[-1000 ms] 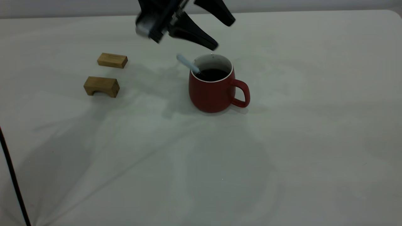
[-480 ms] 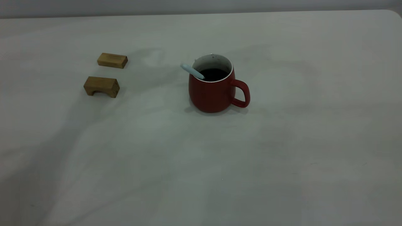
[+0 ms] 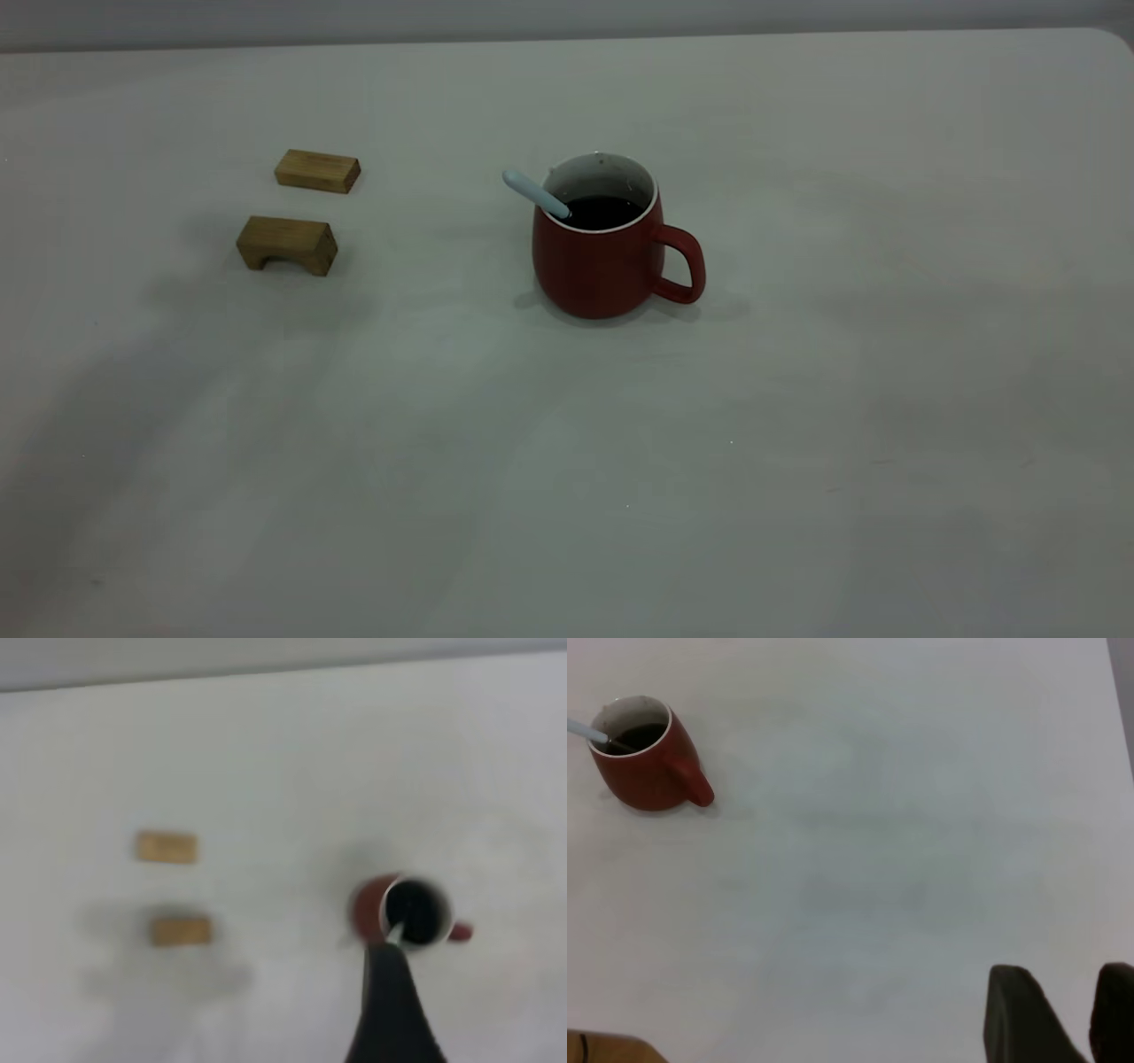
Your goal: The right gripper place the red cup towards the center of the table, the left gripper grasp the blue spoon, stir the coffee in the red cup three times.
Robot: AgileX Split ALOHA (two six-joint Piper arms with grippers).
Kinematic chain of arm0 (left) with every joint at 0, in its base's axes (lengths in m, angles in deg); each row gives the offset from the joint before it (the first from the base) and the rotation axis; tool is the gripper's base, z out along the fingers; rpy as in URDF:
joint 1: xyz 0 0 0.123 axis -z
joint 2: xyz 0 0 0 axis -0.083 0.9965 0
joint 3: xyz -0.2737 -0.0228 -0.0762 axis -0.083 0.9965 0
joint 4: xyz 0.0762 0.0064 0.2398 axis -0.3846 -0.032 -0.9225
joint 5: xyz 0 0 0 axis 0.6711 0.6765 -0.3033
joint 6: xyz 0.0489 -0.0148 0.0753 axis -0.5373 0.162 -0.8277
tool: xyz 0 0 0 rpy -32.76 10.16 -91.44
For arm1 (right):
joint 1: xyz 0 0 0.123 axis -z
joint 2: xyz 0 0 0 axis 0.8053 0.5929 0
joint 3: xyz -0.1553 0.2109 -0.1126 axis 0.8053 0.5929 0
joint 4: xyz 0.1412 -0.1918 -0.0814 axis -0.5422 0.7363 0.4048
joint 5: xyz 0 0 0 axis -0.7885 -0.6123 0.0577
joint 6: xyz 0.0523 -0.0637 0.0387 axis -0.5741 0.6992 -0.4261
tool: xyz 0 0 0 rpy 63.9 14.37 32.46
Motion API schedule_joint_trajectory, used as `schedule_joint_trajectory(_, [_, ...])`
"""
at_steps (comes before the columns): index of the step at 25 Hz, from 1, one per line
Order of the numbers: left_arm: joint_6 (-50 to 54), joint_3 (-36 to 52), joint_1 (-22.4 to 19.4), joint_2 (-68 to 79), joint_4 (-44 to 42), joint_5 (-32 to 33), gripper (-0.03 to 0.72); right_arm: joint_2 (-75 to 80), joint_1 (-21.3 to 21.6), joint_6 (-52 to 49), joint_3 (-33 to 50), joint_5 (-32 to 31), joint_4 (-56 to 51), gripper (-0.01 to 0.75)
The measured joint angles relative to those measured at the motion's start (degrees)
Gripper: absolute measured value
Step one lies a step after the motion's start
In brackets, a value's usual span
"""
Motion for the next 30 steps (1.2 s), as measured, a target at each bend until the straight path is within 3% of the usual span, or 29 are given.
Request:
schedule_joint_trajectory(10, [4.72, 34.79, -0.22, -30.10, -6.21, 0.00, 0.553, 0.00, 0.00, 0.00, 0.00, 0.00, 0.00, 0.237])
schedule_joint_trajectory(16, [-2.02, 55.86, -8.91, -51.64, -6.88, 0.00, 0.553, 0.00, 0.00, 0.00, 0.00, 0.00, 0.00, 0.237])
schedule_joint_trajectory(23, [-5.41, 71.11, -11.63, -71.22, -6.81, -0.29, 0.553, 0.00, 0.00, 0.00, 0.00, 0.00, 0.00, 0.237])
schedule_joint_trajectory(30, [-5.47, 78.50, -14.82, -82.97, -6.92, -1.51, 0.553, 0.00, 0.00, 0.00, 0.00, 0.00, 0.00, 0.237])
